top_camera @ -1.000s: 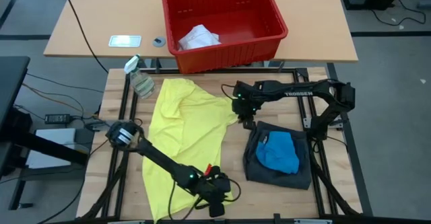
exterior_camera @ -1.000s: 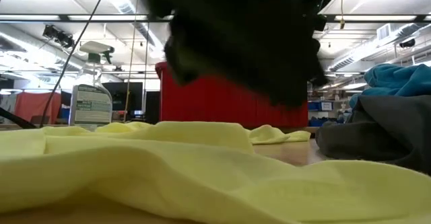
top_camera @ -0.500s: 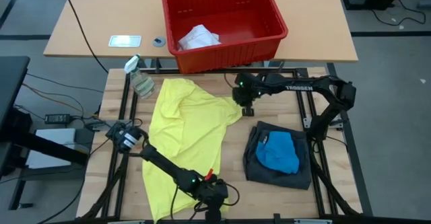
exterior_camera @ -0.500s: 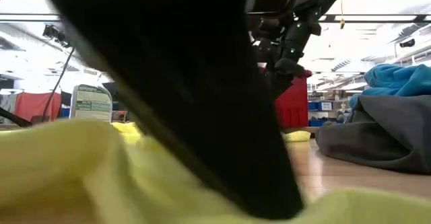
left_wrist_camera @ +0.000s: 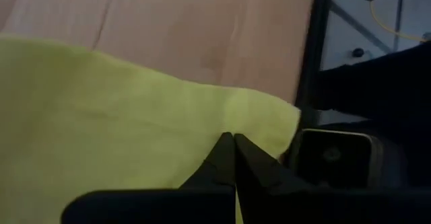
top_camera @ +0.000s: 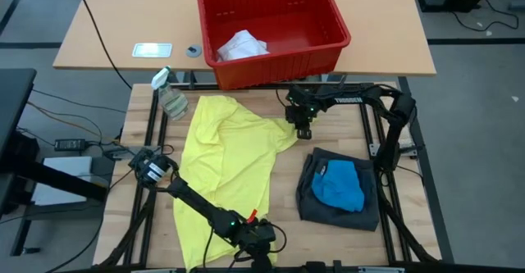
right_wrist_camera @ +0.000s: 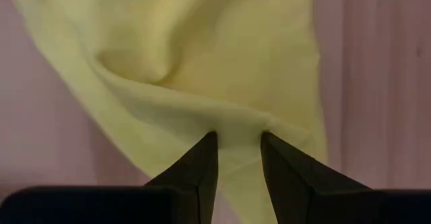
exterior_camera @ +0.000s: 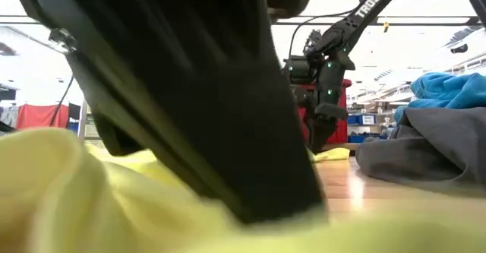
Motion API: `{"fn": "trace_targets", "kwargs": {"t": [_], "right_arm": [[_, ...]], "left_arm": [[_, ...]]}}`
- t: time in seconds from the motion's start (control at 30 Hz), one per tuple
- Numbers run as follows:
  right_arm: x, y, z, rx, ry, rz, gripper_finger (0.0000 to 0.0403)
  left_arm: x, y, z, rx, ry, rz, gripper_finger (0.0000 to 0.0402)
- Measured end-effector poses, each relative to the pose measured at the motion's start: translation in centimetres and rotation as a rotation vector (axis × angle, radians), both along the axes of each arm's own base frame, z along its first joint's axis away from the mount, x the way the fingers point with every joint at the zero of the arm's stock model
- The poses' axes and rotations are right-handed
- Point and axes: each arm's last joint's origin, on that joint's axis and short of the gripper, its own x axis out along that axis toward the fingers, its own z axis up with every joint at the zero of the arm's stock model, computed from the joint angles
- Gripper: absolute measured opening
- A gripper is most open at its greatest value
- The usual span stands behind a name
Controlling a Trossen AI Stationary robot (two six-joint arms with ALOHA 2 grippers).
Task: Fold laundry
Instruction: Fold the yellow shirt
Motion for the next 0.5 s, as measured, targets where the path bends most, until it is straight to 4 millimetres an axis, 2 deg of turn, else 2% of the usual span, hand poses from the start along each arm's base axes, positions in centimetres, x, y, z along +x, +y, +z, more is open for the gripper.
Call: {"fn": "trace_targets", "kwargs": {"t": [0.13, 0.27, 0.4, 0.5], "right_arm": [[0.3, -0.2, -1.3, 0.024, 0.019, 0.021, 0.0104], [0.5, 0.1, -1.8, 0.043, 0.037, 0.008, 0.0025], [0.0, 0.9, -0.2, 0.036, 0.054, -0.045, 0.0009], [-0.6, 1.2, 2.9, 0.004, 0.034, -0.076, 0.0005]], "left_arm": [[-0.4, -0.4, 0.1, -0.01, 0.015, 0.021, 0.0001], [-1.1, -0.8, 1.2, -0.019, 0.011, 0.062, 0.0001], [-2.1, -1.1, 3.4, 0.007, -0.023, 0.104, 0.0001], [-2.9, -1.0, 5.8, 0.024, -0.087, 0.126, 0.0]]}}
